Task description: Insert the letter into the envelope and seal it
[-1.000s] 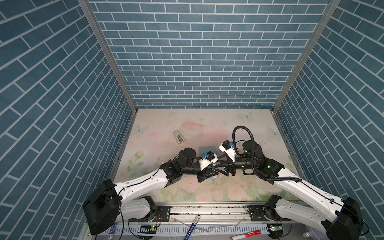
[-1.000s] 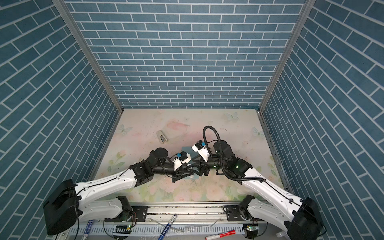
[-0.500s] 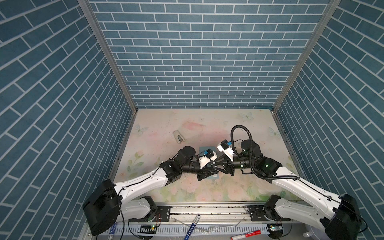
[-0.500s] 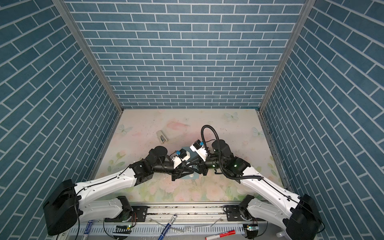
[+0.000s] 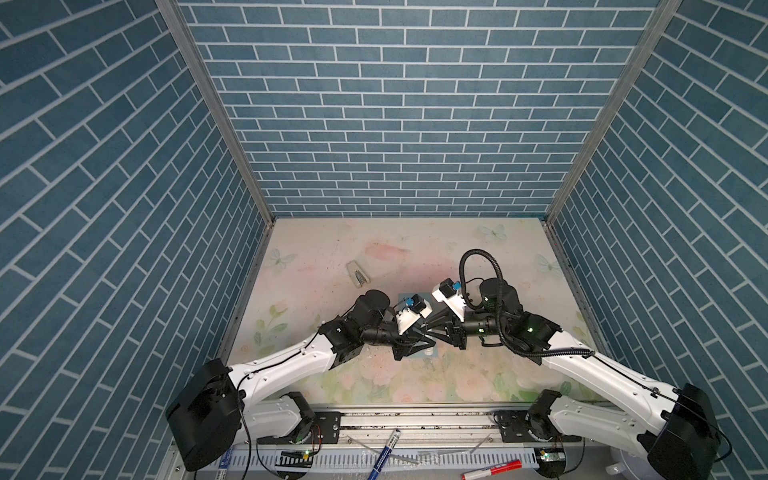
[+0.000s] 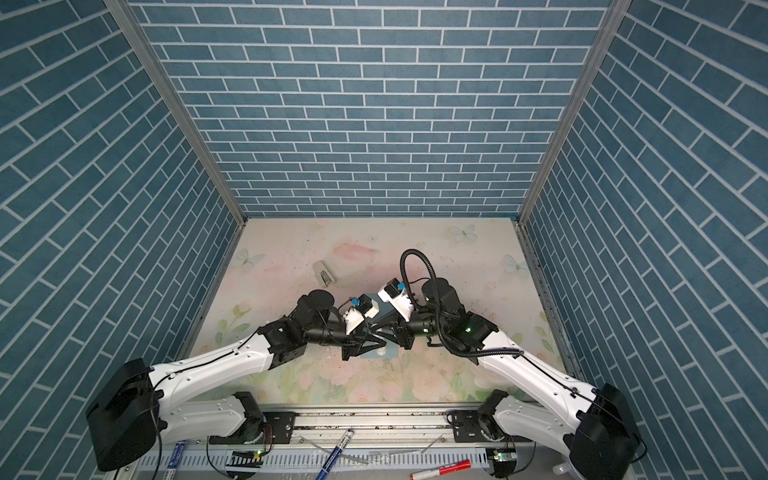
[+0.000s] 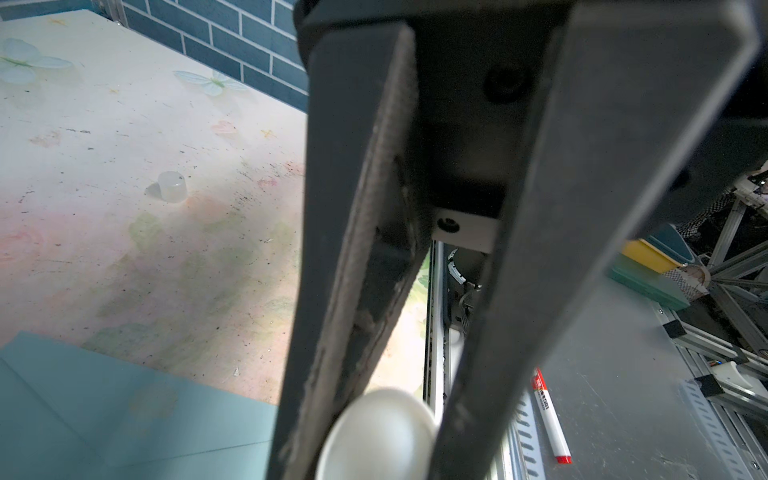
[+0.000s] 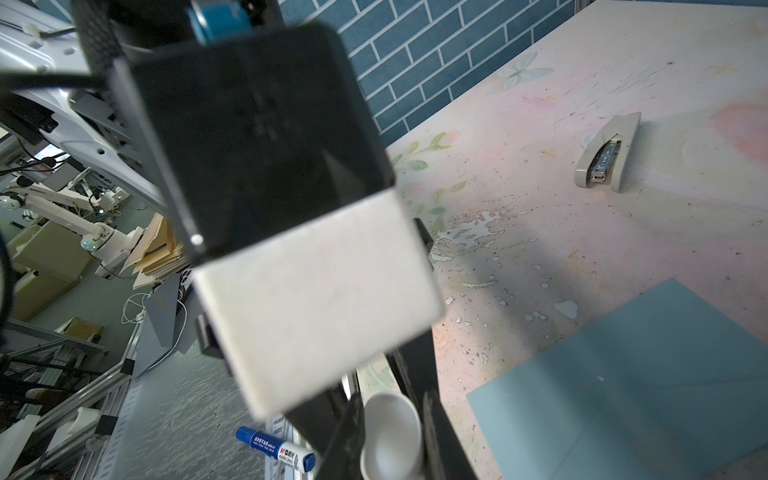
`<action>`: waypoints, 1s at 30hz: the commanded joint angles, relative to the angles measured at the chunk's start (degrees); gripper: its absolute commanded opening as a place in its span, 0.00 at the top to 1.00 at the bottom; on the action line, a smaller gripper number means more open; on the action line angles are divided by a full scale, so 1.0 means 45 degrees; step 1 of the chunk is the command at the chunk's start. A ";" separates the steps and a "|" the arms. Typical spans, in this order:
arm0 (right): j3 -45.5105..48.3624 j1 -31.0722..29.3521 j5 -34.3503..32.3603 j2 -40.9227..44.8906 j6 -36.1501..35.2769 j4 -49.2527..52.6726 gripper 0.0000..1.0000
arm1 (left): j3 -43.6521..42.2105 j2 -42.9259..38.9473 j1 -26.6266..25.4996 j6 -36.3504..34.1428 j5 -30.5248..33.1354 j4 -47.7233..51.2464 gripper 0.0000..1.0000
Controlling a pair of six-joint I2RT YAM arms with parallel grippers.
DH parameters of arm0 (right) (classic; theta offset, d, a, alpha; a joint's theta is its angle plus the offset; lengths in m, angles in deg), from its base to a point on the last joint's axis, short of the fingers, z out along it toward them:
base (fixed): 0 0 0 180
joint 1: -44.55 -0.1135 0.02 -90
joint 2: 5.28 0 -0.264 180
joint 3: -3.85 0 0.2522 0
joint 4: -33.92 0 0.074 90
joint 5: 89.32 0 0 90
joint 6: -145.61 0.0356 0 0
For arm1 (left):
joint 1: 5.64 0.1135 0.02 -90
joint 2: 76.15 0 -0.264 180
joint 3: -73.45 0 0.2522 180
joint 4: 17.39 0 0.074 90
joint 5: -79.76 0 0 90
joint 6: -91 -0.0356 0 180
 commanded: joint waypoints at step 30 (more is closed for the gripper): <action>0.0918 -0.0061 -0.3820 0.1519 0.2337 -0.3036 1.00 | -0.0653 -0.0210 0.0546 0.0890 0.0756 -0.2774 0.52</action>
